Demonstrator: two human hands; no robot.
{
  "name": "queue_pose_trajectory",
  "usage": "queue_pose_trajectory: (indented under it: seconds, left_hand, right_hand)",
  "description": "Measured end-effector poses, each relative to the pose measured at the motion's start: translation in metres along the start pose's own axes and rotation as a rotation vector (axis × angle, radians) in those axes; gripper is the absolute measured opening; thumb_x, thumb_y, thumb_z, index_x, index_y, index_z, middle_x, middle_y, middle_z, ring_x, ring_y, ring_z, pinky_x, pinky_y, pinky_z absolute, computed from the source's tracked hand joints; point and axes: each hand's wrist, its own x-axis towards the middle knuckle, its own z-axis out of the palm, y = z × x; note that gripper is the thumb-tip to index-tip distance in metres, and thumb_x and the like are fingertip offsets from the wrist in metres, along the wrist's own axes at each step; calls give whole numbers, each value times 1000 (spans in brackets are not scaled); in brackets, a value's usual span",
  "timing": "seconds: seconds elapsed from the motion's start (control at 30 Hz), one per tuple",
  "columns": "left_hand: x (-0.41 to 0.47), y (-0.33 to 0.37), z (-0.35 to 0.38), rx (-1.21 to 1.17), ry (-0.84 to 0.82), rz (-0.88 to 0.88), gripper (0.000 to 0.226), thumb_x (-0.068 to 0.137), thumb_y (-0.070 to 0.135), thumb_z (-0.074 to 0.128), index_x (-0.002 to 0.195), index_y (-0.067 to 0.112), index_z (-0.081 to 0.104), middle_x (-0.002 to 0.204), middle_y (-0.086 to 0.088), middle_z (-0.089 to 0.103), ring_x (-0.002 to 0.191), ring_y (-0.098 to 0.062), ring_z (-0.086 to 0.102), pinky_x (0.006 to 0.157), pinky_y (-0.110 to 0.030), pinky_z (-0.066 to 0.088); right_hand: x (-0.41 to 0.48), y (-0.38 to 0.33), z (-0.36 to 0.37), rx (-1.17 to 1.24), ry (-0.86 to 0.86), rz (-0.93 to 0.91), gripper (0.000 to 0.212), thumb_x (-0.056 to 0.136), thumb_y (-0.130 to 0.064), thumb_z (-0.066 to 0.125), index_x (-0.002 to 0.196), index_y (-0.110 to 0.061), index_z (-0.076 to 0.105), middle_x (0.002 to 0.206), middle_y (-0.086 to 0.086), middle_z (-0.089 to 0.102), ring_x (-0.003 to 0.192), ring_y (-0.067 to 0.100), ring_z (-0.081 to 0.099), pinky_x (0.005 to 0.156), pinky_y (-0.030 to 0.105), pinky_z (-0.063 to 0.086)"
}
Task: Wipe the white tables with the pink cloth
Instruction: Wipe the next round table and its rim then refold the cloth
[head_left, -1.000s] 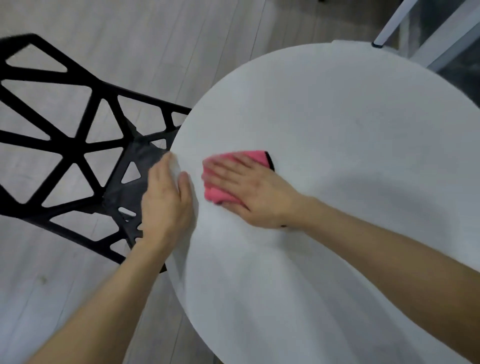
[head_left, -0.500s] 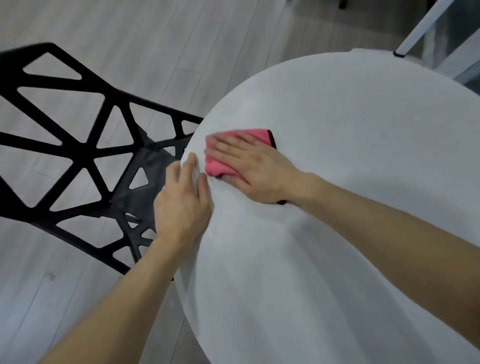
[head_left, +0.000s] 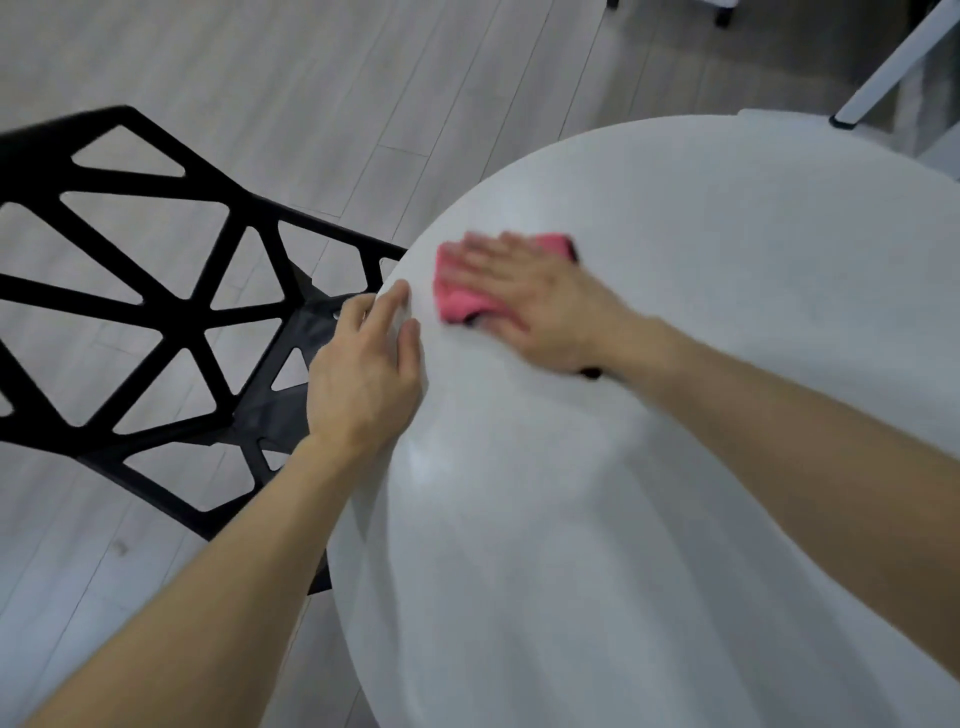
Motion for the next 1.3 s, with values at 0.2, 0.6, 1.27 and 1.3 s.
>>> queue_pose_trajectory:
  seconds: [0.2, 0.6, 1.27, 1.3]
  left_hand:
    - [25, 11, 4, 2, 4, 57, 45, 112, 41, 50, 156, 32, 54, 144, 0, 59, 104, -35, 70, 88, -50, 58]
    - [31, 3, 12, 32, -8, 105, 45, 112, 45, 42, 155, 34, 51, 143, -1, 57, 94, -37, 70, 77, -43, 49]
    - [-86, -111, -67, -624, -783, -128, 27, 115, 28, 44, 112, 17, 68, 98, -6, 83, 89, -29, 82, 81, -50, 69]
    - [-90, -113, -66, -628, -794, -151, 25, 113, 29, 46, 112, 14, 66, 101, -8, 83, 87, -31, 83, 80, -51, 69]
  right_hand:
    - [28, 45, -15, -21, 214, 710, 62, 114, -39, 35, 170, -15, 26, 179, 6, 20, 167, 24, 13, 136, 44, 4]
    - [-78, 72, -18, 8, 274, 767, 59, 114, -32, 45, 170, -21, 31, 179, 3, 22, 167, 24, 16, 136, 43, 7]
    - [-62, -223, 58, -23, 482, 1468, 59, 114, -37, 33, 170, -18, 28, 180, 6, 18, 167, 26, 12, 136, 48, 7]
    - [-47, -249, 67, -23, 481, 1332, 58, 115, -37, 32, 170, -18, 30, 180, 5, 20, 167, 25, 13, 135, 49, 10]
